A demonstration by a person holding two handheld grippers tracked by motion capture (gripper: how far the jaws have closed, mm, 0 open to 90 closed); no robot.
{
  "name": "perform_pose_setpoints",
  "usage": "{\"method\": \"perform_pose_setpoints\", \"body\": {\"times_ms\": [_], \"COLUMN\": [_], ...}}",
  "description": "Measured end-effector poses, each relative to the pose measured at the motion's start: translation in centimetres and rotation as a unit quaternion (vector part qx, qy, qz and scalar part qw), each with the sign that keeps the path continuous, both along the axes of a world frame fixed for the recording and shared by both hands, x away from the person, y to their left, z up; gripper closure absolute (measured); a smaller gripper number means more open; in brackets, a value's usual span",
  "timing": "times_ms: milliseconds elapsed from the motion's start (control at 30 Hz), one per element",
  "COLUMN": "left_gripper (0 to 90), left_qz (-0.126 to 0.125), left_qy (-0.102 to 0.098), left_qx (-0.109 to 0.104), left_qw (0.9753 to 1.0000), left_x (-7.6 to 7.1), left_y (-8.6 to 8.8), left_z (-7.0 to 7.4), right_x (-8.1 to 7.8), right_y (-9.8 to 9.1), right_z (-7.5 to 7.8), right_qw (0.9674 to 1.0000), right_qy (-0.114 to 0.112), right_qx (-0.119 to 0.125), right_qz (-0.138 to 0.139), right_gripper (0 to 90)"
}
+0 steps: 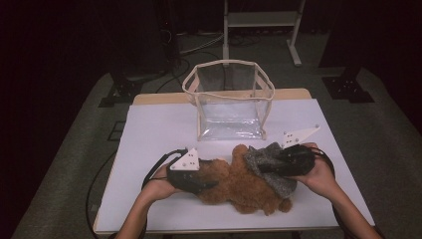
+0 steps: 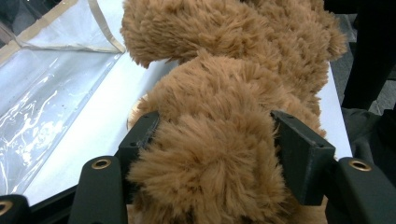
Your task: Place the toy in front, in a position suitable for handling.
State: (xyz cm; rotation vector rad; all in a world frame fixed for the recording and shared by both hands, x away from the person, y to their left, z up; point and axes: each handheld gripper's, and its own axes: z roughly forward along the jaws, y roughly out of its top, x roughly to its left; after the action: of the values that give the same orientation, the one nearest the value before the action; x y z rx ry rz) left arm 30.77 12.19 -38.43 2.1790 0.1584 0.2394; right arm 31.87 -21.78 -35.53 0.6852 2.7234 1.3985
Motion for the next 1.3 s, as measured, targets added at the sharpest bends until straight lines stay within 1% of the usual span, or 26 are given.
{"method": "perform_pose_setpoints", "body": {"times_ms": [67, 133, 200, 367, 433, 500, 567, 633, 700, 733, 833, 900, 1000, 1100, 1133, 1200, 1300], "left_gripper": [37.7, 37.7, 37.6, 37.0, 36.8, 36.8, 36.8, 36.8, 36.8, 36.9, 37.0, 36.9, 36.9, 37.0, 37.0, 37.0, 37.0], "left_qz": [0.000, 0.000, 0.000, 0.000, 0.001, 0.000, 0.001, 0.001, 0.003, 0.003, 0.001, 0.001, -0.001, -0.001, -0.003, -0.006, -0.013], "left_qy": [-0.001, 0.000, -0.001, 0.001, 0.002, 0.002, 0.004, 0.005, 0.009, 0.008, 0.006, 0.006, 0.003, 0.001, -0.002, -0.005, -0.006], "left_qx": [0.000, 0.000, 0.000, 0.000, 0.002, -0.001, -0.004, -0.007, -0.013, -0.012, -0.006, -0.006, -0.003, -0.002, 0.000, 0.004, 0.008], "left_qw": [1.0000, 1.0000, 1.0000, 1.0000, 1.0000, 1.0000, 1.0000, 1.0000, 0.9999, 0.9999, 1.0000, 1.0000, 1.0000, 1.0000, 1.0000, 1.0000, 0.9999], "left_x": [0.0, 0.0, 0.0, 0.0, 0.0, 0.1, 0.1, 0.2, 0.3, 0.3, 0.3, 0.2, 0.2, 0.0, 0.0, -0.1, -0.2], "left_y": [-0.1, -0.2, -0.2, -0.2, -0.2, -0.1, -0.1, 0.0, 0.1, 0.0, 0.0, -0.1, -0.1, -0.2, -0.3, -0.3, -0.2], "left_z": [0.0, 0.0, 0.0, -0.1, -0.1, -0.1, -0.2, -0.2, -0.3, -0.3, -0.2, -0.2, -0.1, -0.1, -0.1, 0.0, 0.0], "right_x": [0.3, 0.6, 0.8, 1.2, 1.2, 1.2, 1.3, 1.4, 1.5, 1.5, 1.5, 1.5, 1.4, 1.8, 2.0, 2.6, 3.8], "right_y": [0.3, 1.1, 2.3, 5.7, 6.2, 6.0, 5.4, 4.4, 2.9, 2.5, 1.3, 1.1, 1.8, 3.2, 3.8, 5.0, 6.4], "right_z": [0.1, 0.1, 0.2, -0.1, 0.0, 0.0, -0.1, -0.4, -0.5, -0.5, -0.1, 0.5, 1.8, 3.0, 3.2, 3.5, 3.0], "right_qw": [1.0000, 1.0000, 0.9998, 0.9987, 0.9983, 0.9981, 0.9982, 0.9987, 0.9995, 0.9996, 0.9998, 0.9996, 0.9995, 0.9991, 0.9991, 0.9989, 0.9988], "right_qy": [0.001, -0.001, 0.000, 0.001, -0.004, -0.004, -0.004, -0.002, 0.000, 0.000, -0.003, -0.009, -0.022, -0.035, -0.035, -0.034, -0.024], "right_qx": [-0.003, -0.006, -0.006, -0.021, -0.032, -0.035, -0.040, -0.035, -0.024, -0.022, -0.021, -0.025, -0.022, -0.020, -0.017, -0.021, -0.033], "right_qz": [-0.003, 0.006, 0.017, 0.047, 0.049, 0.050, 0.045, 0.038, 0.021, 0.016, 0.001, -0.002, 0.006, 0.013, 0.018, 0.025, 0.027], "right_gripper": [74.4, 74.3, 74.3, 73.8, 73.7, 73.7, 73.8, 73.9, 73.9, 73.9, 74.0, 74.0, 74.0, 74.0, 74.0, 73.9, 73.8]}}
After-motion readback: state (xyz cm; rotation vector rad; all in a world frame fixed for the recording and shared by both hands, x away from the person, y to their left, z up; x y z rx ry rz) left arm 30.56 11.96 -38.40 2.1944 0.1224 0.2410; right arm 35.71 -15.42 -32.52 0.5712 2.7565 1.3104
